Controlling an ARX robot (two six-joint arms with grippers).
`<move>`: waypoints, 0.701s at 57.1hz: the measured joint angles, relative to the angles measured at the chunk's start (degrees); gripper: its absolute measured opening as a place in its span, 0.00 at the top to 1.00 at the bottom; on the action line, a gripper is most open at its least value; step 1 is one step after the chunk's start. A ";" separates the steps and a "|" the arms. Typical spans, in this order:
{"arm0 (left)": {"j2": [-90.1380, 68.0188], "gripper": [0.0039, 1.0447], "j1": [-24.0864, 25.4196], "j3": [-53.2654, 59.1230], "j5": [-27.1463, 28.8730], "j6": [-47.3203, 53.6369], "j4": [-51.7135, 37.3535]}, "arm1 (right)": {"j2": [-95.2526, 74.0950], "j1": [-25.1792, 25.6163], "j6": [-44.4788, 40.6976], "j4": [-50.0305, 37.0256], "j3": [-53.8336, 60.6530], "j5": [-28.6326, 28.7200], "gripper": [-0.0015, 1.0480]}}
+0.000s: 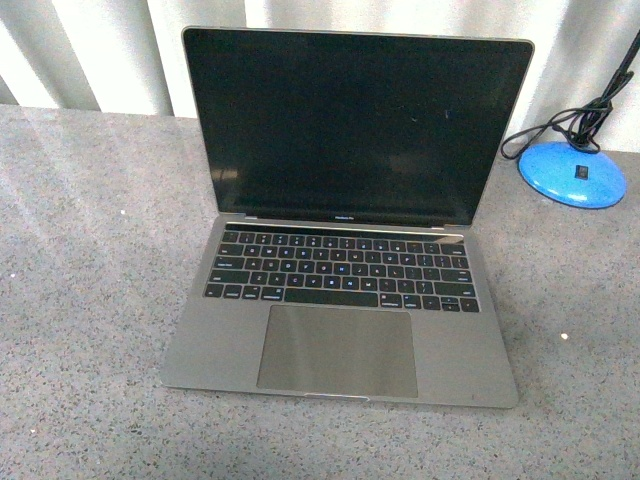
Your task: Close laptop
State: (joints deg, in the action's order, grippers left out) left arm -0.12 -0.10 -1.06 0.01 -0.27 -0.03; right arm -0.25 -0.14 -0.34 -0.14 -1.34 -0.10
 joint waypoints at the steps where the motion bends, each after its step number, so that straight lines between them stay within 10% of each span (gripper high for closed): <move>1: 0.00 0.06 0.00 0.00 0.00 0.00 0.00 | 0.00 0.00 0.00 0.00 0.00 0.00 0.10; 40: 0.00 0.06 -0.02 0.00 0.02 0.00 0.00 | 0.00 0.00 0.00 0.00 0.00 0.00 0.10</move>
State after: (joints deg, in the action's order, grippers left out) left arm -0.12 -0.12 -1.06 0.03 -0.27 -0.03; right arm -0.25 -0.14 -0.34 -0.14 -1.34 -0.10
